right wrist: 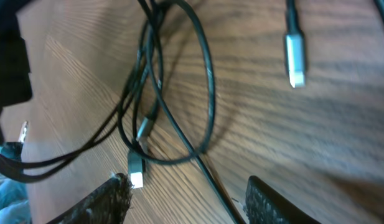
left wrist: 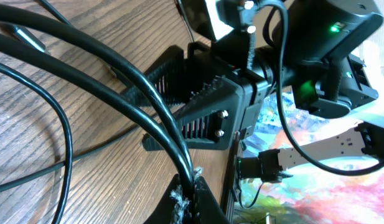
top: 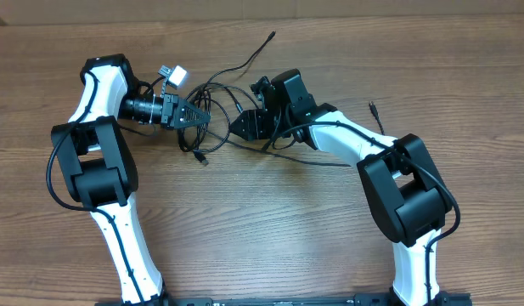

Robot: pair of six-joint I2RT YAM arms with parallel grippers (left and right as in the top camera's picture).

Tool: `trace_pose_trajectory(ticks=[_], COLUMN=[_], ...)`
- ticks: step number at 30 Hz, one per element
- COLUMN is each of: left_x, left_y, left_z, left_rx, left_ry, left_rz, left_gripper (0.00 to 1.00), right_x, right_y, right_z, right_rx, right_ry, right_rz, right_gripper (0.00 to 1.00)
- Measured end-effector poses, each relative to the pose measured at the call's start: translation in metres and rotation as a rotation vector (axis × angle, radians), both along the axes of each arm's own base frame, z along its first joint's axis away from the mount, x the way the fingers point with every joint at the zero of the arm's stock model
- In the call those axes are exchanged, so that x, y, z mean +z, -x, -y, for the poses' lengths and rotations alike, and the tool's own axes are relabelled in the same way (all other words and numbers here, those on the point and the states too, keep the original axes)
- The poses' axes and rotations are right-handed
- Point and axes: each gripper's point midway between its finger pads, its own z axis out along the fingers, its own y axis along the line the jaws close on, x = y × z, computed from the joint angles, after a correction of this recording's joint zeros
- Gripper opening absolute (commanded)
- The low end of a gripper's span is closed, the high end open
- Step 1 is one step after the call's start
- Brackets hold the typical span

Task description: Untangle cables

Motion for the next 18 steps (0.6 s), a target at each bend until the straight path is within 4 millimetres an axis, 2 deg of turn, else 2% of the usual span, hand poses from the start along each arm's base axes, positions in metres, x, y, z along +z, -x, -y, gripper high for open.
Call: trace_pose_trajectory(ticks=[3, 4, 10, 16, 18], left_x=[0.0, 0.0, 0.0, 0.0, 0.0], left_y=[0.0, 0.0, 0.0, 0.0, 0.0], left_z=[0.0, 0.0, 0.0, 0.0, 0.0], left_rx=[0.0, 0.0, 0.0, 0.0, 0.002], left_ry=[0.0, 0.0, 0.0, 0.0, 0.001], left_rz=[0.0, 0.0, 0.0, 0.0, 0.0], left_gripper=[0.04, 0.04, 0.04, 0.04, 0.04], right_x=[0.016, 0.022, 0.023, 0.022, 0.021], right_y=[-0.003, -0.005, -0.008, -0.002, -0.001], right_z=[-0.013, -0.017, -0.021, -0.047, -0.052], right_rx=[0.048, 0.067, 0.12, 0.18, 0.181], right_ry=[-0.068, -0.092, -0.047, 0.054, 0.078], right_rz=[0.068, 0.1, 0.229, 0.416, 0.449], right_gripper=[0.43, 0.42, 0.44, 0.43, 0.46])
